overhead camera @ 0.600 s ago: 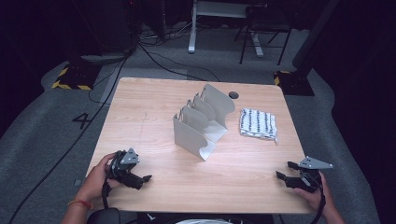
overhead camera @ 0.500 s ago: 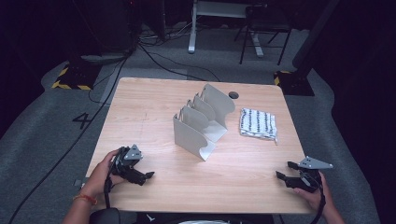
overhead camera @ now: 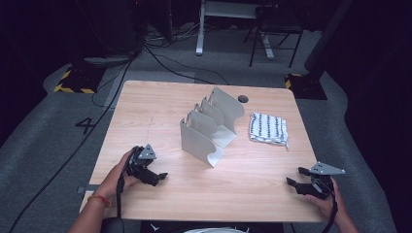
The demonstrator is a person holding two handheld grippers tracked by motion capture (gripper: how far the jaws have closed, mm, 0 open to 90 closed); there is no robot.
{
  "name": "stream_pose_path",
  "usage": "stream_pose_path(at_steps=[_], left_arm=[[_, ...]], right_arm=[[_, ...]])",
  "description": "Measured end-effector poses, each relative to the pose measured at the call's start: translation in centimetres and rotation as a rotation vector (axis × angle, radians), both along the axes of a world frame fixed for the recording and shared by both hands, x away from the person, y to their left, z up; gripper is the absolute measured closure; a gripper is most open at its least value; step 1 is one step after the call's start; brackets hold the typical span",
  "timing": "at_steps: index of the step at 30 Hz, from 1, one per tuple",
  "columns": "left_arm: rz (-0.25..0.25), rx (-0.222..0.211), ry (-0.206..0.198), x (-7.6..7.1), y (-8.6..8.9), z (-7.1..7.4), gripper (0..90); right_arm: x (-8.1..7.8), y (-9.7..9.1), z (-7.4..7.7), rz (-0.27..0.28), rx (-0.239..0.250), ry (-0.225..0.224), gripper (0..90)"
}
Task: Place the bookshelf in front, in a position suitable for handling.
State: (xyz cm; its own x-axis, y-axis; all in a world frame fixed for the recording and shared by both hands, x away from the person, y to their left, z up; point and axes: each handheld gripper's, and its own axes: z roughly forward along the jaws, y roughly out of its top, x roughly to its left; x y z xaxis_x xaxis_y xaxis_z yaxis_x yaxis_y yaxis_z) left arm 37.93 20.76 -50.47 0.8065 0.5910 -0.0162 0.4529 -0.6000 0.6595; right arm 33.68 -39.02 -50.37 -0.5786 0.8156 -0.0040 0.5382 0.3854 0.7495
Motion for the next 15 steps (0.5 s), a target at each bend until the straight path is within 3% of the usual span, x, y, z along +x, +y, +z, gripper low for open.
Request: stream_pose_path(at_steps=[6,9,11,13,15], left_arm=[[0.011,0.014,0.011,0.4,-1.4,0.2,0.4],[0.054,0.013,0.008,0.3,-2.8,0.4,5.5],[0.073,0.002,-0.002,0.1,-4.0,0.5,13.9],[0.071,0.006,-0.004,0.1,-4.3,0.6,15.4],[0.018,-0.014,0.001,-0.3,-5.3,0.8,16.9]], right_arm=[[0.0,0.0,0.0,-0.004,-0.001,-0.001,27.5],[0.0,0.1,0.0,-0.005,-0.001,-0.001,27.5],[0.0,0.1,0.0,-0.005,-0.001,0.000,27.5],[0.0,0.1,0.0,-0.008,-0.001,0.001,27.4],[0.0,0.1,0.0,-0.013,0.000,0.001,27.1]])
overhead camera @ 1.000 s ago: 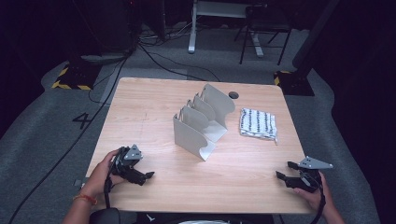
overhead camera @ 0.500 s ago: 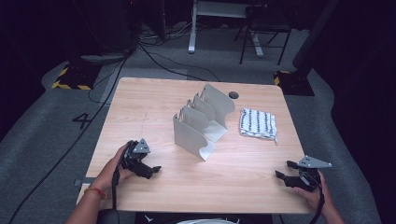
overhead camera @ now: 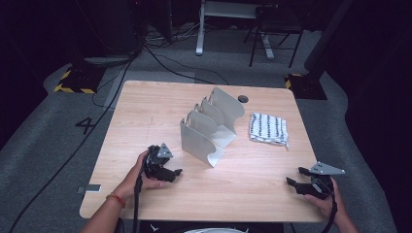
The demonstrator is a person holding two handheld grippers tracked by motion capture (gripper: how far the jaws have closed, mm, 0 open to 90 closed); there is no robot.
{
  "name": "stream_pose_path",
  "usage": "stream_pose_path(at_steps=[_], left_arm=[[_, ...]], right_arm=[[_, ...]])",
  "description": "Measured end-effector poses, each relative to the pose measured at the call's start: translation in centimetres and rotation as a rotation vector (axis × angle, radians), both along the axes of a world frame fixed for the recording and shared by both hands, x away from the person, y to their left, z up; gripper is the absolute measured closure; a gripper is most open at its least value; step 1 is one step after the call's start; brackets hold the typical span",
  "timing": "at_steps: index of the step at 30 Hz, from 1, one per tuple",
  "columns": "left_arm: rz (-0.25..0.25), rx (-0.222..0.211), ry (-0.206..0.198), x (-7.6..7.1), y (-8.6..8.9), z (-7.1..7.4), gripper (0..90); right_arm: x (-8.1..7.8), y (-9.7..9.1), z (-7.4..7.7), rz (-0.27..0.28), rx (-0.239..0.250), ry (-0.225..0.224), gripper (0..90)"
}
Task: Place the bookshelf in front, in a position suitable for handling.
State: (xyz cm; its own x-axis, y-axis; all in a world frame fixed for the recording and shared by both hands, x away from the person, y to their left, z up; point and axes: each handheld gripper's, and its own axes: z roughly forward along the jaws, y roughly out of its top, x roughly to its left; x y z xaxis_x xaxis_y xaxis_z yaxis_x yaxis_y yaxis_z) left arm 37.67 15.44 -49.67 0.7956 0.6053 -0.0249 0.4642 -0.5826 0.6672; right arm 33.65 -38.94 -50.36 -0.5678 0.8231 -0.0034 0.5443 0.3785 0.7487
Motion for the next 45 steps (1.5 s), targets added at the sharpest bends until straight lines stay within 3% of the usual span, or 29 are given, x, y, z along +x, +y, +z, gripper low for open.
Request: stream_pose_path(at_steps=[2,3,6,8,13,15,19,20,22,33,36,39,43,45], left_arm=[[-0.040,-0.024,-0.010,-0.6,-0.6,0.4,19.6],[-0.041,-0.016,-0.023,-1.0,-1.1,0.7,22.5],[-0.063,-0.053,-0.025,-1.7,-1.8,1.2,23.3],[-0.067,-0.074,-0.054,-2.4,-2.8,1.9,23.7],[-0.079,-0.053,-0.032,-2.6,-3.4,1.6,23.8],[-0.068,-0.040,-0.022,-2.5,-3.3,1.1,23.8],[-0.053,-0.034,-0.003,-2.0,-3.0,0.6,23.8],[-0.046,-0.037,-0.002,-2.0,-2.9,0.5,23.8],[-0.033,-0.027,-0.009,-1.9,-2.9,0.4,23.7],[-0.032,-0.021,-0.019,-2.2,-3.1,0.4,25.9],[-0.044,-0.021,-0.040,-2.8,-3.6,1.0,27.8],[-0.046,-0.023,-0.039,-3.0,-3.9,1.1,27.7],[-0.047,-0.006,-0.035,-3.0,-4.1,0.8,27.5],[-0.034,-0.022,-0.023,-2.9,-4.2,0.6,27.5]], right_arm=[[0.0,0.0,0.0,0.000,-0.002,-0.001,26.7],[0.1,0.0,0.0,0.001,-0.003,-0.001,26.6],[0.1,0.0,0.0,-0.002,-0.004,-0.001,26.3],[0.0,0.2,0.1,0.002,-0.020,-0.012,27.4],[0.1,0.4,0.3,-0.005,-0.046,-0.033,34.5],[0.1,0.4,0.7,-0.002,-0.020,-0.049,37.4],[0.2,0.9,2.2,0.027,0.019,-0.115,42.9],[0.2,0.9,2.2,0.027,0.019,-0.115,42.9],[0.5,1.8,3.2,0.048,0.010,-0.160,47.1],[3.9,5.4,4.9,0.118,-0.001,-0.189,52.8],[5.7,6.7,6.5,0.122,0.045,-0.217,52.9],[7.3,8.1,7.9,0.135,0.056,-0.207,54.4],[8.7,9.7,9.5,0.158,0.051,-0.249,56.5],[9.9,11.0,10.5,0.172,0.047,-0.272,56.6]])
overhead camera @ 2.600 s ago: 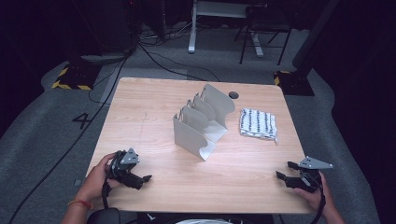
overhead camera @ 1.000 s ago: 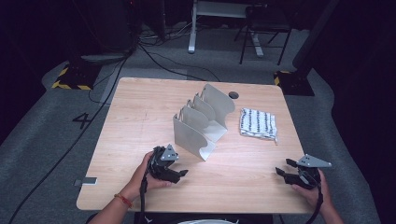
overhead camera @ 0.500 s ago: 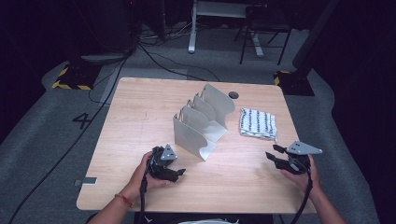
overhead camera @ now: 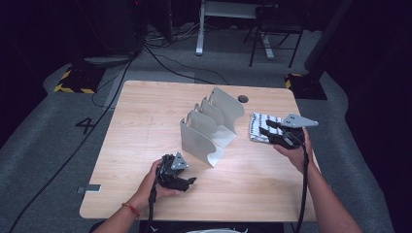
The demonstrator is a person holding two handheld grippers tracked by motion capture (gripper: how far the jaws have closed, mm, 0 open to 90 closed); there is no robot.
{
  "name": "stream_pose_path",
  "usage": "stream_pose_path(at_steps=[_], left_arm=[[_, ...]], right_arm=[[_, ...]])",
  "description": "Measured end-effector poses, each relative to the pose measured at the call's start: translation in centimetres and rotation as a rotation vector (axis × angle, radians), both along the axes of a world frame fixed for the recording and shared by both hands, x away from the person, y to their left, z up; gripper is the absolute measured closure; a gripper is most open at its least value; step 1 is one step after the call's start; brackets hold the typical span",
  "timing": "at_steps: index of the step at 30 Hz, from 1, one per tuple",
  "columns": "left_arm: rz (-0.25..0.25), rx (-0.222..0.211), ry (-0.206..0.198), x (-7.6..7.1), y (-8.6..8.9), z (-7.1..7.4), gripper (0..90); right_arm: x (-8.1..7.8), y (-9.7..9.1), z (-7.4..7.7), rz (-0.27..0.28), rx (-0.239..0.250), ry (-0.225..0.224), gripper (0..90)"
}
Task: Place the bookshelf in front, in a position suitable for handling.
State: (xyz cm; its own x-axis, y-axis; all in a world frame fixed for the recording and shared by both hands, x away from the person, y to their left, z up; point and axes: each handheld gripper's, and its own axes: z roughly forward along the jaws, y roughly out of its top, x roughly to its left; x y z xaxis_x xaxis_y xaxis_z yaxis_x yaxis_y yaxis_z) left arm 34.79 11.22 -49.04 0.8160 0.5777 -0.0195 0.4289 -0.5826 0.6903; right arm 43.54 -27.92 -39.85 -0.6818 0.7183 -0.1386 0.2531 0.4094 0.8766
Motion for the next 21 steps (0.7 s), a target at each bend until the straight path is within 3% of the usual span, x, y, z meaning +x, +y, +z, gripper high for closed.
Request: stream_pose_path(at_steps=[4,7,10,13,14,16,17,21], left_arm=[[0.037,0.009,0.009,0.1,-1.0,-0.4,26.1],[0.062,-0.019,-0.001,0.1,-1.6,-0.3,25.0],[0.109,-0.025,-0.055,0.0,-2.5,0.3,23.5],[0.143,-0.046,-0.081,-0.1,-3.0,0.8,22.5],[0.163,-0.042,-0.103,-0.1,-3.3,1.1,22.5],[0.175,-0.040,-0.111,-0.2,-3.5,1.2,22.4],[0.177,-0.014,-0.132,-0.1,-4.0,1.4,22.3],[0.191,-0.033,-0.124,0.1,-4.1,1.4,22.2]], right_arm=[[1.7,1.9,1.1,0.008,0.014,-0.005,56.7],[2.7,3.2,1.5,0.010,-0.015,-0.014,56.5],[3.7,4.6,1.7,0.016,-0.037,-0.019,56.2],[4.4,5.4,1.9,0.021,-0.031,-0.021,55.4],[4.7,5.6,2.0,0.013,-0.036,-0.023,55.3],[5.0,5.9,1.9,0.013,-0.031,-0.016,55.5],[5.6,6.5,1.7,0.006,-0.046,-0.014,56.0],[6.2,6.8,1.3,0.002,-0.047,0.010,57.3]])
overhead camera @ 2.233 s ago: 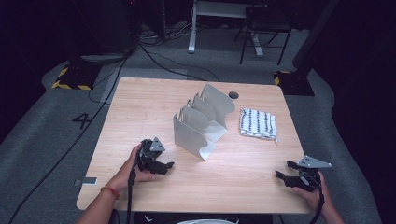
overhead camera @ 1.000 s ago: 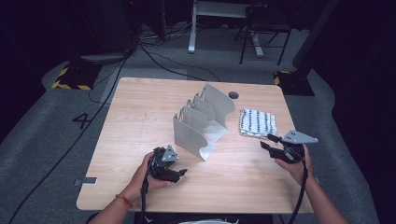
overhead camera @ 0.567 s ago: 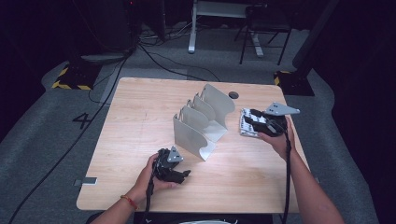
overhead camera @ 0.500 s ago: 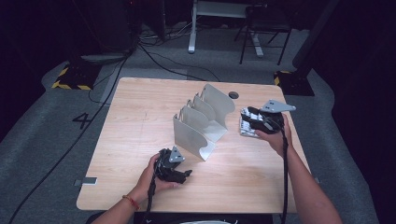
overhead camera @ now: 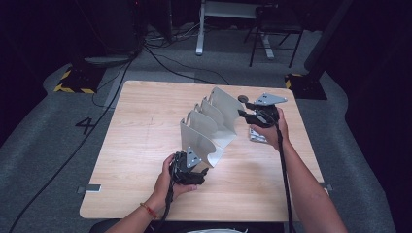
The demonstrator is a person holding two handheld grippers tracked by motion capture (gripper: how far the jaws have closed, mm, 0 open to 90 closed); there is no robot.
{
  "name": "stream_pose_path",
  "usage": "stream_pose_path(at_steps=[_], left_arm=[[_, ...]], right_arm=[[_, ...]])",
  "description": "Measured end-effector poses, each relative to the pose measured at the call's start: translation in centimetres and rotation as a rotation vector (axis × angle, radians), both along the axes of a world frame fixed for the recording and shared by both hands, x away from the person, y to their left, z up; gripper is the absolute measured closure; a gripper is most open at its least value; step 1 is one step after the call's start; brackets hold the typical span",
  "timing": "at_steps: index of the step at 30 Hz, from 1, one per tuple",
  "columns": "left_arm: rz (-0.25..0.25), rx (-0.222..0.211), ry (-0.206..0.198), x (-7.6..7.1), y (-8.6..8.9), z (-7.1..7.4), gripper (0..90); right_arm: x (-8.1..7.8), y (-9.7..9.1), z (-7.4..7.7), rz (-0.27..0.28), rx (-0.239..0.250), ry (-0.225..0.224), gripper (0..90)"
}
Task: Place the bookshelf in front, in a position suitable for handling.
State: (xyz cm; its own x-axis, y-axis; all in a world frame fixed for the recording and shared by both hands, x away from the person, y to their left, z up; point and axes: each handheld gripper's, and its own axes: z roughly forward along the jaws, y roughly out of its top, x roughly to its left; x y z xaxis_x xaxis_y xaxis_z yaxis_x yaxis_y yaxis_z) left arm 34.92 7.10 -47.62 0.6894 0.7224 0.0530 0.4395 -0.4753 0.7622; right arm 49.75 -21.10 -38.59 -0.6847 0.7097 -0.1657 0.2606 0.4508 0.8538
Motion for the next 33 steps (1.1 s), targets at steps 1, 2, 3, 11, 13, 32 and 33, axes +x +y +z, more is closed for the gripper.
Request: stream_pose_path(at_steps=[1,2,3,11,13,32,33], left_arm=[[0.004,-0.013,0.007,0.2,0.0,0.1,22.2],[0.010,-0.015,0.000,0.3,-0.1,0.1,22.2],[0.019,-0.017,-0.006,0.4,-0.2,0.1,22.2],[0.053,-0.075,-0.010,1.3,-0.4,0.4,21.8],[0.056,-0.059,-0.039,0.9,-0.6,0.5,22.6],[0.086,-0.067,-0.106,-0.2,1.1,0.9,20.4],[0.086,-0.067,-0.106,-0.2,1.1,0.9,20.4]], right_arm=[[0.2,0.1,-0.1,-0.005,0.003,0.002,59.7],[0.7,0.0,-0.4,-0.013,0.024,0.016,63.1],[0.7,0.0,-0.4,-0.013,0.024,0.016,63.1],[1.6,0.2,-0.6,0.010,0.038,0.035,78.6],[1.5,0.6,-0.6,0.021,0.021,0.037,82.5],[-3.4,0.9,-0.3,-0.069,0.020,0.076,88.6],[-3.4,0.9,-0.3,-0.069,0.020,0.076,88.6]])
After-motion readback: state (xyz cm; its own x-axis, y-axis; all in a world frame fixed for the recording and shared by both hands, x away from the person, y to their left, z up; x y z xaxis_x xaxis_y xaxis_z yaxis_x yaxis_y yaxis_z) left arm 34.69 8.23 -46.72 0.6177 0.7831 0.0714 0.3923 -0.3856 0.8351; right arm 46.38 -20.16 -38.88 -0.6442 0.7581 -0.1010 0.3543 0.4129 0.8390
